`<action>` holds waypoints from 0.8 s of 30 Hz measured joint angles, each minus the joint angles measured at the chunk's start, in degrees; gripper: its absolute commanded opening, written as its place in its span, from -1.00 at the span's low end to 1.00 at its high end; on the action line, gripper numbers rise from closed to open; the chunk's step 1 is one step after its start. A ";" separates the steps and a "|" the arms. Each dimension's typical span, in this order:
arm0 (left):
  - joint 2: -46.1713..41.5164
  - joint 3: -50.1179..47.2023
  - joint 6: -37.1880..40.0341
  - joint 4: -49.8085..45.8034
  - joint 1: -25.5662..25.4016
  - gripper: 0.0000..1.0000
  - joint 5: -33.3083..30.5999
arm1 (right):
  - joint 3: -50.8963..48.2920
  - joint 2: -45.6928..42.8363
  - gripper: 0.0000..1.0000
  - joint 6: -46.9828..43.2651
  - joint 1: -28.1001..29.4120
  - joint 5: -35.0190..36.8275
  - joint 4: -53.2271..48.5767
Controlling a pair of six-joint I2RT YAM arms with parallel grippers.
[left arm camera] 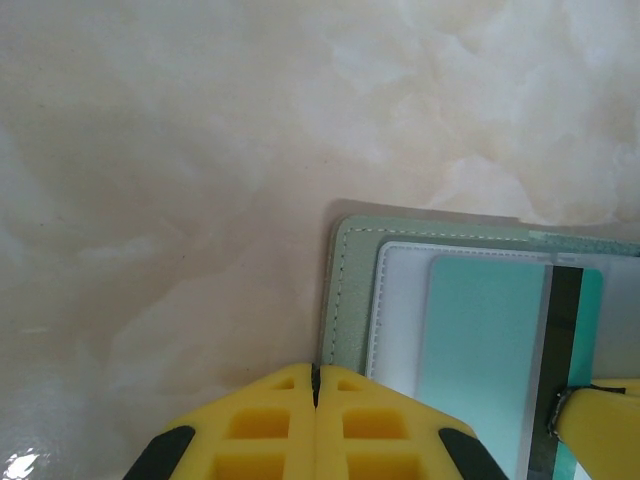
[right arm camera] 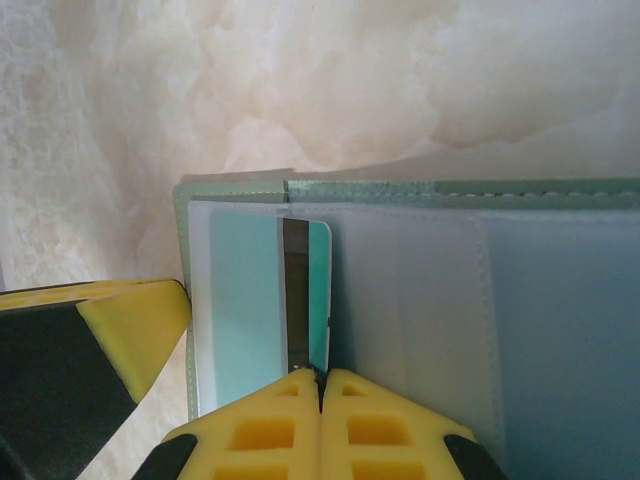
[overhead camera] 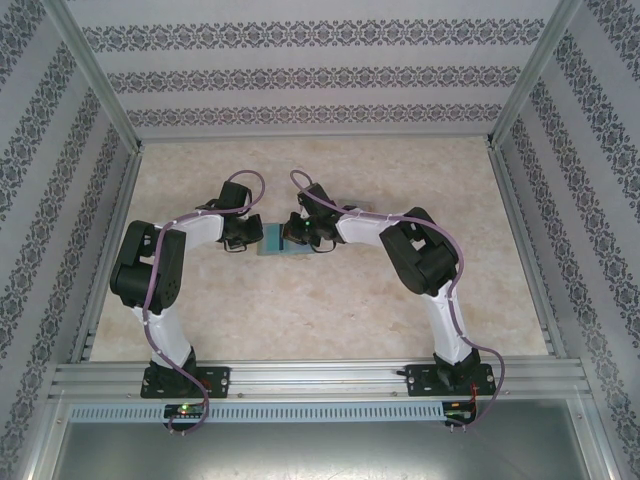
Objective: Put the credit cards into the card holder
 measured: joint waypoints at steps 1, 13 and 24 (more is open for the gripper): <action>0.00 0.00 0.00 0.00 0.00 -0.87 0.00 | 0.00 0.00 -1.00 0.20 0.22 0.17 0.26; 0.00 0.00 -0.04 0.00 0.35 -0.87 0.61 | 0.02 0.00 -0.92 0.59 1.07 0.79 0.44; 0.02 0.00 -0.04 0.00 0.35 -0.87 0.76 | 0.02 -2.69 -0.67 -2.38 1.01 2.51 -3.28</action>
